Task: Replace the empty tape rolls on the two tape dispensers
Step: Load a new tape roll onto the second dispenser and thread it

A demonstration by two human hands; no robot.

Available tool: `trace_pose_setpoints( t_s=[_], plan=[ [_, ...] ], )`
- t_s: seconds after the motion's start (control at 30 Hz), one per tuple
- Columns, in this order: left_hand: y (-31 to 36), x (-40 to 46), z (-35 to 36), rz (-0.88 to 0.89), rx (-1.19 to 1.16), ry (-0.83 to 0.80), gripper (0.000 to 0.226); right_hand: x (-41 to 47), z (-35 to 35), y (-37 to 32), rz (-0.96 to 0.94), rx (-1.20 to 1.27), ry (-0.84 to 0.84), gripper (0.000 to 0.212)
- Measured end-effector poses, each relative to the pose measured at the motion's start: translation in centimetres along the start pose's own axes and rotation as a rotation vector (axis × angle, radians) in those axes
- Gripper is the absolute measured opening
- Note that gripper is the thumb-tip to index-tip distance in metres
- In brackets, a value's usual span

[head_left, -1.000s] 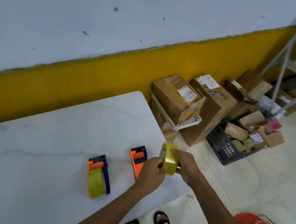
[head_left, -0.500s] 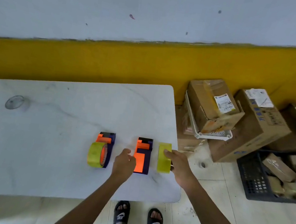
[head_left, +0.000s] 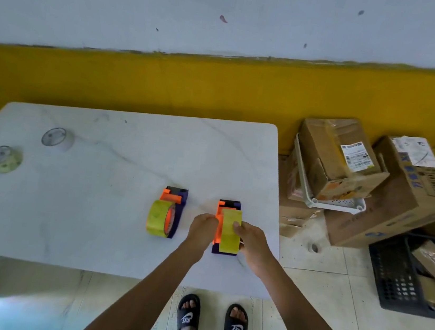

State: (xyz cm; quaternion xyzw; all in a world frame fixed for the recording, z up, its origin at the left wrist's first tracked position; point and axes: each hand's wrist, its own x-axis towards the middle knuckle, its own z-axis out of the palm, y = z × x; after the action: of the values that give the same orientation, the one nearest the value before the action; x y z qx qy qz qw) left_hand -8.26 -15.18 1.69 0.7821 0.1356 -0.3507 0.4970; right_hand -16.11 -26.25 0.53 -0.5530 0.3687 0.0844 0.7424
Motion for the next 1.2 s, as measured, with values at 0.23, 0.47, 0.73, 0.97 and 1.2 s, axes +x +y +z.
trace_pose_setpoints(
  t_s=[0.23, 0.47, 0.73, 0.97, 1.2],
  plan=[
    [-1.3, 0.5, -1.0, -0.022, -0.018, -0.067, 0.013, 0.2, 1.9, 1.2, 0.025, 0.013, 0.006, 0.018],
    [-2.0, 0.3, -1.3, 0.088, 0.062, -0.148, 0.021, 0.3, 2.3, 1.0, -0.007, -0.123, 0.138, 0.045],
    [-2.3, 0.8, -1.3, 0.140, 0.145, -0.127, 0.023, 3.0, 2.1, -2.8, -0.279, -0.733, 0.144, 0.034],
    [-2.5, 1.3, -1.5, 0.169, 0.205, -0.108, 0.022, 4.8, 2.0, -5.4, -0.294, -1.074, -0.153, 0.030],
    [-2.5, 1.4, -1.3, 0.184, 0.230, -0.083, 0.028, 6.0, 1.4, -6.4, -0.422, -1.267, -0.251, 0.023]
  ],
)
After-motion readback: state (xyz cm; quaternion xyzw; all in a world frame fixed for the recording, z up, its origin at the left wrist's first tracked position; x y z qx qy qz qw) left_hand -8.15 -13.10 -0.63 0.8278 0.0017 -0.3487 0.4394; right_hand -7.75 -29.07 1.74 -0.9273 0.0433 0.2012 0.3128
